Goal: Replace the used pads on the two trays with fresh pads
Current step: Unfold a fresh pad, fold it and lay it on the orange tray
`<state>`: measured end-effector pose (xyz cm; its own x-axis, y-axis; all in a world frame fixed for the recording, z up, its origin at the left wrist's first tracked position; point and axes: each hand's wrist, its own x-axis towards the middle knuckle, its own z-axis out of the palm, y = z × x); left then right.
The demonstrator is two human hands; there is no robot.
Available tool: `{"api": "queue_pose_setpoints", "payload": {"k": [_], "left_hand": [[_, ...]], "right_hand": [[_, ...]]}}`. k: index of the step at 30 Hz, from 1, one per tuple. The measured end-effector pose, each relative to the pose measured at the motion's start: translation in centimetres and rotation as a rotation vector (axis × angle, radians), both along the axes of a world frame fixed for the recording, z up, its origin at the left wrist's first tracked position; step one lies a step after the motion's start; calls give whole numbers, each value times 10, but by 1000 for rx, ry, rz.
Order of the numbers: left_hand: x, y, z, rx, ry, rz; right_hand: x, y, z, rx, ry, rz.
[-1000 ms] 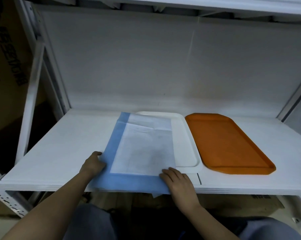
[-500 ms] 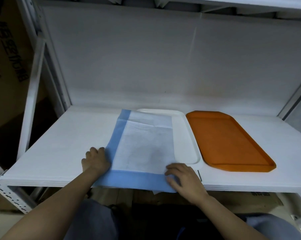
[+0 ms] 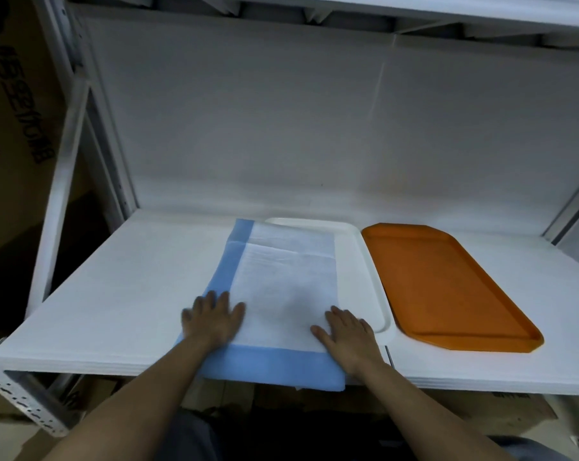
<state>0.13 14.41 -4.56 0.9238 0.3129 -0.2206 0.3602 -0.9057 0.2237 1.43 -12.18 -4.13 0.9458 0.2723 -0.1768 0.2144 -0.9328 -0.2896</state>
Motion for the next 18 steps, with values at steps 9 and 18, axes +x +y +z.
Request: {"api": "queue_pose_setpoints", "payload": {"k": [9, 18], "left_hand": [[12, 29, 12, -250, -86, 312], [25, 55, 9, -737, -79, 345]], "right_hand": [[57, 17, 31, 1072, 456, -743], [50, 14, 31, 1212, 553, -581]]}}
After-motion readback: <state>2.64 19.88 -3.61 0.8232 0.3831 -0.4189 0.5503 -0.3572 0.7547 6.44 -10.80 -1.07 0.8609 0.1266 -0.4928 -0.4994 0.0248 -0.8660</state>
